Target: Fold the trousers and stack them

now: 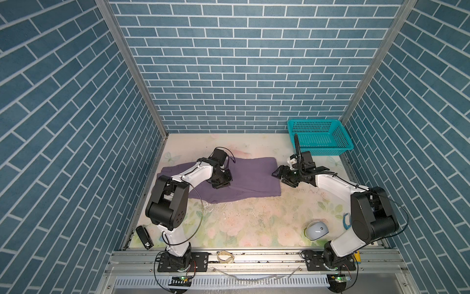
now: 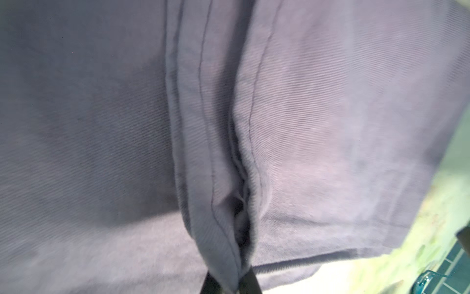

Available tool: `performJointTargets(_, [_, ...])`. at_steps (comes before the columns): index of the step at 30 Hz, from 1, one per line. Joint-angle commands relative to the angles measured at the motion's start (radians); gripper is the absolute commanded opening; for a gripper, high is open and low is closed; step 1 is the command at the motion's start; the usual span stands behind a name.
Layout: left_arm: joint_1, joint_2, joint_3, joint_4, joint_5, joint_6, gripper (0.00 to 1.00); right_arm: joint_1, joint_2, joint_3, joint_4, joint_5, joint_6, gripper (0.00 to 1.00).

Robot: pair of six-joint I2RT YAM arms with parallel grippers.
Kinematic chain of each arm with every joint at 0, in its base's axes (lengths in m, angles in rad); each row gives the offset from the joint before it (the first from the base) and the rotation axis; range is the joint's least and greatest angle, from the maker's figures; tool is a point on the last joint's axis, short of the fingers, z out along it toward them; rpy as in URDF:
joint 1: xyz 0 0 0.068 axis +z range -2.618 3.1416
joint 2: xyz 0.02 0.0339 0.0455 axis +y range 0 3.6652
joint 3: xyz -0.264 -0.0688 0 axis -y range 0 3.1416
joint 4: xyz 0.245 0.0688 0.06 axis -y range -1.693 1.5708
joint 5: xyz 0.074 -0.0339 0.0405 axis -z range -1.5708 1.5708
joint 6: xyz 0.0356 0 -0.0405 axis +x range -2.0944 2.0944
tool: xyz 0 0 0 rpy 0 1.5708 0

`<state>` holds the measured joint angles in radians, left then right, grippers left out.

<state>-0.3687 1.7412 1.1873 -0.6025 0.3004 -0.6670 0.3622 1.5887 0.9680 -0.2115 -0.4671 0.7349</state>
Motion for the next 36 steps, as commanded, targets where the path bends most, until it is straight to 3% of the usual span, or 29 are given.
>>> performJointTargets(1, [0.002,-0.094,0.023,-0.115,-0.043,0.0,0.02,-0.002,-0.012,0.007,-0.029,0.009,-0.025,0.77])
performJointTargets(6, [0.003,-0.169,-0.019,-0.196,-0.1,-0.009,0.17,-0.002,0.017,0.02,-0.015,-0.01,-0.019,0.76])
performJointTargets(10, [0.001,-0.184,-0.145,-0.093,-0.021,-0.078,0.64,-0.002,0.019,0.025,-0.021,-0.014,-0.02,0.76])
performJointTargets(12, [0.002,-0.183,-0.18,-0.07,-0.017,-0.099,0.72,-0.002,0.017,0.025,-0.024,-0.011,-0.022,0.76])
performJointTargets(18, [0.002,-0.147,-0.113,-0.074,-0.044,-0.082,0.74,-0.002,0.026,0.021,-0.032,-0.01,-0.026,0.76])
performJointTargets(29, [0.001,-0.082,-0.006,-0.058,-0.019,-0.078,0.68,-0.002,0.176,0.129,-0.154,0.069,-0.133,0.69])
performJointTargets(36, [0.068,-0.14,-0.03,-0.117,-0.032,-0.04,0.69,-0.002,0.239,0.136,-0.11,0.031,-0.13,0.56])
